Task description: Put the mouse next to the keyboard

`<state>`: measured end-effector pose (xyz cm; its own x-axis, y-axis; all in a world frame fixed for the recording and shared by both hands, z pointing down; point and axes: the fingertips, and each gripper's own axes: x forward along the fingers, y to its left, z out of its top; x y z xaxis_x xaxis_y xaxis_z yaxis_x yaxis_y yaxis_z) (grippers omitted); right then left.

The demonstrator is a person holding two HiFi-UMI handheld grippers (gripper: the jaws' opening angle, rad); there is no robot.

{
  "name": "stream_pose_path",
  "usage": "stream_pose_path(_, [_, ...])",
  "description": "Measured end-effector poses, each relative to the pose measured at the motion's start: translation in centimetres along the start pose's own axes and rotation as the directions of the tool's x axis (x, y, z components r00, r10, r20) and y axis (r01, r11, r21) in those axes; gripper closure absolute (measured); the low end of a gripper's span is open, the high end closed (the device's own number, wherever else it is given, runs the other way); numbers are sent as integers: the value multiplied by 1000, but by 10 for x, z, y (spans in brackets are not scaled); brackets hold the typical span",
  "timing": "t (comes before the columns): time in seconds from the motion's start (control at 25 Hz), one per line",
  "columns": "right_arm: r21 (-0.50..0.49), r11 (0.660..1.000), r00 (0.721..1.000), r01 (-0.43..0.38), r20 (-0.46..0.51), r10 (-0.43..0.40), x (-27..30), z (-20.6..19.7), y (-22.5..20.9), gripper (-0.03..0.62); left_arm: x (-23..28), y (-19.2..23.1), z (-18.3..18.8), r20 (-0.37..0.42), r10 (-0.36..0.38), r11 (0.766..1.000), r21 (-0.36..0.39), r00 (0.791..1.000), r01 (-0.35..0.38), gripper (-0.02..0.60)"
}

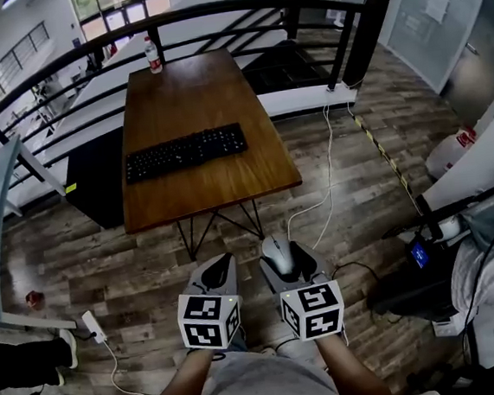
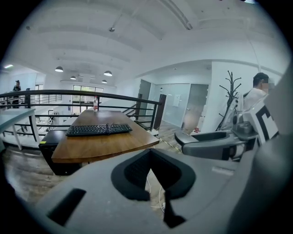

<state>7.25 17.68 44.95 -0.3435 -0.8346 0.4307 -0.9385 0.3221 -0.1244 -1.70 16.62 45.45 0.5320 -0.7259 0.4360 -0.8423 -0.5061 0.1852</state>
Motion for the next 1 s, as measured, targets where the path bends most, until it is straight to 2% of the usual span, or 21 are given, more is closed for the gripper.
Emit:
stream_pose_path(0.64, [-14, 999, 999, 36, -31, -37, 119, 67, 24, 290, 54, 113, 65, 9, -57, 998, -21, 998, 57, 586])
stream_pose_path(1.0, [-14, 999, 998, 43, -48, -44, 167, 84, 36, 290, 73, 159, 81, 7, -70, 997, -27, 998, 70, 586])
